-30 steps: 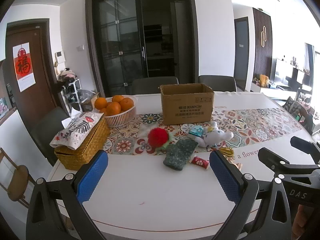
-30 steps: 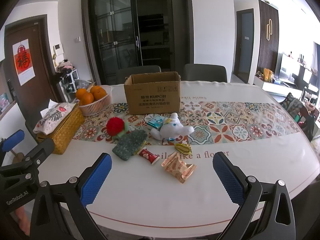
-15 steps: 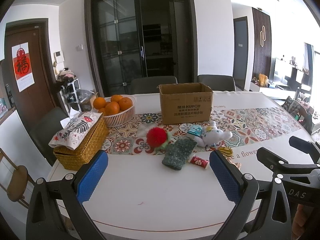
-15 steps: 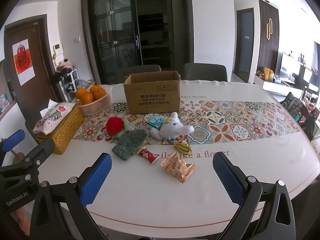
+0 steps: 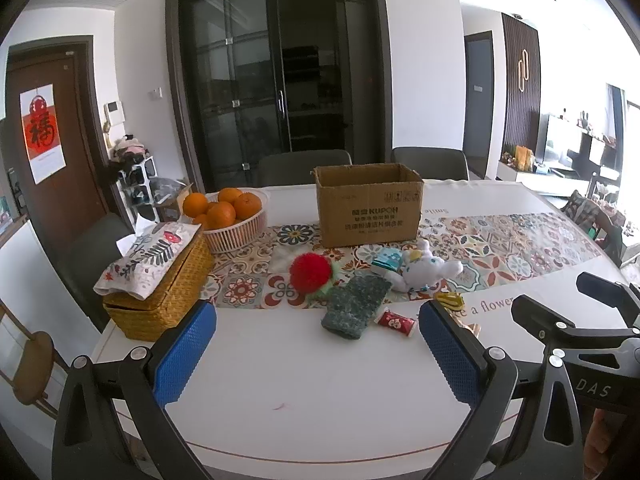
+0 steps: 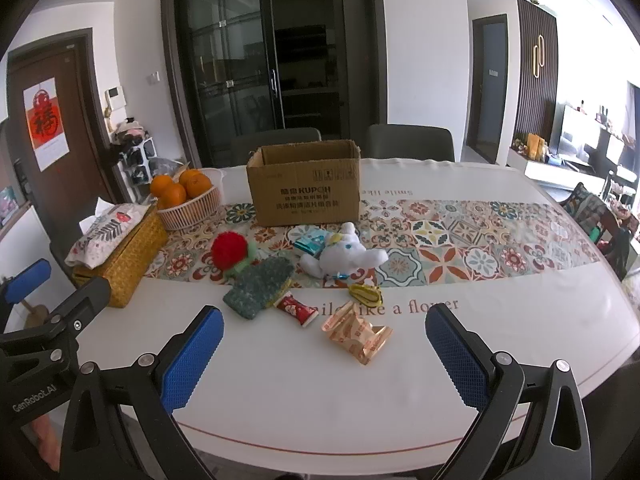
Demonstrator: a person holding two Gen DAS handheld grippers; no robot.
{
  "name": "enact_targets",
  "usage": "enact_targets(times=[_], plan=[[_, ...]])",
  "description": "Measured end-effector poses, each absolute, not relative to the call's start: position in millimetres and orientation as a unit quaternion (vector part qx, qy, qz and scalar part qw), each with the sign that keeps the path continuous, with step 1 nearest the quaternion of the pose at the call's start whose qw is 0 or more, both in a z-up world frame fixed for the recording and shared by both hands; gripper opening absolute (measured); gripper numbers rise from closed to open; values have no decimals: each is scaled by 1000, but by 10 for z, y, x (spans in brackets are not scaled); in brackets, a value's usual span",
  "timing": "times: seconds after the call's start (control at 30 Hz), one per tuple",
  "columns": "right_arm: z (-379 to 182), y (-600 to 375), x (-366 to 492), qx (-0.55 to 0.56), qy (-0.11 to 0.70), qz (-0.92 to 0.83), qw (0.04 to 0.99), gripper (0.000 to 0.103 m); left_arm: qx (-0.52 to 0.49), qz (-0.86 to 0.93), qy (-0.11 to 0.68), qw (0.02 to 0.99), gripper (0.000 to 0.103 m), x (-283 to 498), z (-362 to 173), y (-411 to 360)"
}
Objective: Organize soft objects
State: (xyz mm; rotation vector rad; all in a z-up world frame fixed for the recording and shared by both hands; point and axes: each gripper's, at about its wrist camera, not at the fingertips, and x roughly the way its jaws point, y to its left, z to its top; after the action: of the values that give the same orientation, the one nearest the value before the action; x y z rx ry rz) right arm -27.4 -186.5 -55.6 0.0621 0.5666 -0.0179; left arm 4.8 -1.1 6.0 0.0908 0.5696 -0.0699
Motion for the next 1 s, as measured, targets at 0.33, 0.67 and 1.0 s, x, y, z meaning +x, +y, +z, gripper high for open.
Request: enact_targets(times=[0.33, 0.67, 1.0], plan=[[-659, -1884, -157, 42, 299, -10, 953, 102, 49, -42, 300, 952, 103, 215, -51, -14], [-990, -1996, 215, 77, 358, -20, 930, 102, 72, -70, 337, 936, 103, 667, -327, -105], [-1400, -2062, 735, 91, 434, -46, 895, 102, 97, -93, 378, 916, 103, 1251, -693, -181]])
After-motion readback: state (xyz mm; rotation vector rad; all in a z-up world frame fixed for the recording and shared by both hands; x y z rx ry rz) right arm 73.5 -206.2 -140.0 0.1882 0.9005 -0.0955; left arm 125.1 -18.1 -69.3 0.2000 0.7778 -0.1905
